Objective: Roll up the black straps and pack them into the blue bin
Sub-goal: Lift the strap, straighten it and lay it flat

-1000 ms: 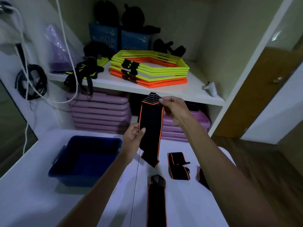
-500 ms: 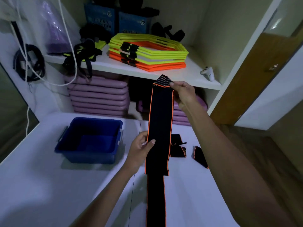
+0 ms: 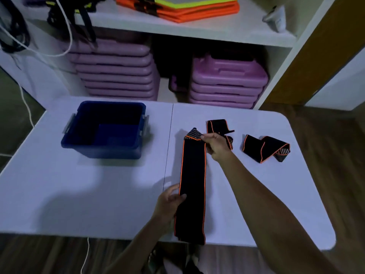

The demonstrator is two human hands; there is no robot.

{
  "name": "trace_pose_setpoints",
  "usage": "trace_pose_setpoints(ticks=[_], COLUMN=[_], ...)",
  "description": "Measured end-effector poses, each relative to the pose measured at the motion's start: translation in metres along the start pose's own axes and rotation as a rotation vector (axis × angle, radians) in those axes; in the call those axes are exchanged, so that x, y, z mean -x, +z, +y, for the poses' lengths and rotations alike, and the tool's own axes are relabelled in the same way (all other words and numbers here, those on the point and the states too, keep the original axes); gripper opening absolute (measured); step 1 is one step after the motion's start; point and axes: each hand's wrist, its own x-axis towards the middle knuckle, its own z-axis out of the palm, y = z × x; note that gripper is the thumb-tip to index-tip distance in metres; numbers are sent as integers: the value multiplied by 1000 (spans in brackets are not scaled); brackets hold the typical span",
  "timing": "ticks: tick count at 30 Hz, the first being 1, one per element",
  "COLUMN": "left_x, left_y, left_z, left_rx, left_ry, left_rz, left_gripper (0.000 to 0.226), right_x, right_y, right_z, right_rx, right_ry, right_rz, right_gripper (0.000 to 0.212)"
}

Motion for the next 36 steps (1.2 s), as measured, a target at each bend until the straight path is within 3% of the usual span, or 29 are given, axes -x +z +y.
trace_pose_setpoints(ticks=[6,10,16,27,33,36], left_x=[-3,-11,-15,-28,-17,-12], left_y=[2,-4,-9,2,-8,-19], left_z=[-28,-37,-49,-44,-34,-37], left_rx=[87,-34,-285,-440,-711,-752], left_ry=[-151,-162,-102,1,190,256], left_rz=[23,81,141,272,127,117], left_gripper=[31,31,29,24,18,18], right_x=[-4,-9,-20,-36,-5,32], right_y=[-7,-4,-4,12,4,-8], right_z=[39,45,62,56,55,73], right_rx=[53,171,484,420,508,630], right_ry=[106,49,-96,-119,-211,-208], right_rz=[13,28,99,173,112,73], right_gripper=[18,18,8,12,43,26])
